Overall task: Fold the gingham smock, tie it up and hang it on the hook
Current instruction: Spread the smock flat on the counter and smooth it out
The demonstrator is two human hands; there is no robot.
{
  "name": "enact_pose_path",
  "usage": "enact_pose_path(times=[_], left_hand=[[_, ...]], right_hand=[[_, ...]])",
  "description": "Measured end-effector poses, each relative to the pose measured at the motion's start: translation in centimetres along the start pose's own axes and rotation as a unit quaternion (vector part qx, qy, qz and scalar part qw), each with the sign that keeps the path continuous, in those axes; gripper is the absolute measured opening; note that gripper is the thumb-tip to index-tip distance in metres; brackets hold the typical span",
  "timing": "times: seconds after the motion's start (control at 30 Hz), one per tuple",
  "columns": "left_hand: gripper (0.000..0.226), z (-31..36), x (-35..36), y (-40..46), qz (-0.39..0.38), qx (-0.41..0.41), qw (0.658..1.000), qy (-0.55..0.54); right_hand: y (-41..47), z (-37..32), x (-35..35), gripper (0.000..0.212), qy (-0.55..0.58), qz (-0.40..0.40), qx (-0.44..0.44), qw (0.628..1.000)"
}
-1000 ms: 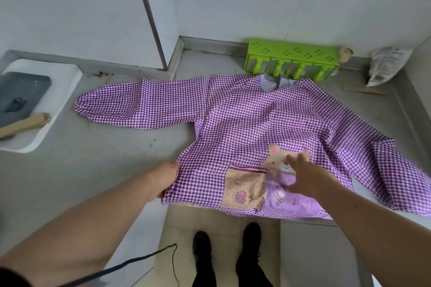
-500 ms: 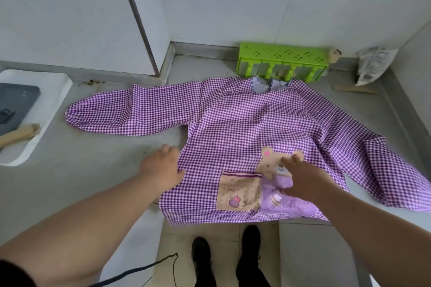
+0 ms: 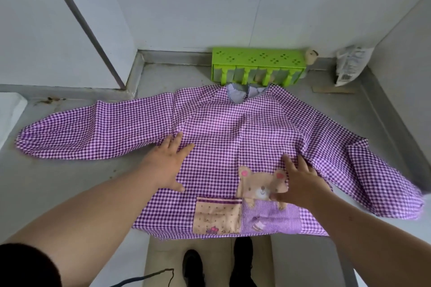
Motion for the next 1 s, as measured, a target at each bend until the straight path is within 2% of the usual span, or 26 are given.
enact_pose_path(times=[0.13,0.27,0.4,0.47,0.53,0.57,0.63,0.7,0.77,0.8,0.9,1.0], left_hand=[[0.147,-1.9,0.7,0.8,-0.036,-0.052,0.998,-0.026],[0.157,-4.3,0.8,0.9,-0.099,-0.124,0.987,-0.005],[0.149,-6.6,-1.0,1.0,-0.138,-0.162,0.977,0.017],[0.14,-5.4,-2.8,2.0,-0.093,-0.138,0.986,0.003],[0.128,-1.9,-4.7,3.3,-0.016,-0.061,0.998,-0.023],[0.125,0.4,-5.5,3.8,0.013,-0.012,0.999,-0.036],[0.123,5.0,-6.0,4.5,0.023,0.059,0.997,-0.043],[0.122,7.8,-5.4,5.2,-0.008,0.064,0.997,-0.031],[0.123,8.9,-4.9,5.9,-0.031,0.039,0.999,-0.008],[0.124,9.1,-4.9,6.2,-0.038,0.028,0.999,0.007],[0.127,9.4,-5.1,6.6,-0.064,0.011,0.997,0.032],[0.132,9.7,-5.3,6.9,-0.079,0.004,0.996,0.043]], right_hand=[[2.3,-0.5,0.0,0.146,-0.043,0.006,-0.047,0.998],[2.6,-3.6,-0.8,0.135,-0.072,0.046,-0.113,0.99],[2.4,-8.1,-1.2,0.122,-0.067,0.058,-0.187,0.978],[2.5,-9.1,-1.6,0.113,-0.037,0.045,-0.202,0.978],[2.5,-9.1,-2.6,0.095,0.026,0.054,-0.216,0.975],[2.3,-8.7,-3.4,0.082,0.062,0.072,-0.225,0.97],[1.9,-7.1,-5.1,0.057,0.101,0.136,-0.233,0.958],[1.7,-4.2,-6.7,0.036,0.101,0.227,-0.204,0.947],[1.8,-0.2,-7.9,0.031,0.115,0.29,-0.123,0.942],[2.2,2.1,-7.9,0.034,0.131,0.295,-0.072,0.944],[3.3,7.8,-6.0,0.051,0.152,0.218,0.063,0.962],[3.8,10.9,-3.2,0.075,0.158,0.116,0.109,0.974]])
Point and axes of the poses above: each hand's wrist, its own y-axis towards the middle knuckle, its own x-axis out of the palm, z = x × y, the point moved 9 cm from there along y, towards the middle knuckle, and after that the axes turned 1 degree about -z, right-handed, at the moved point
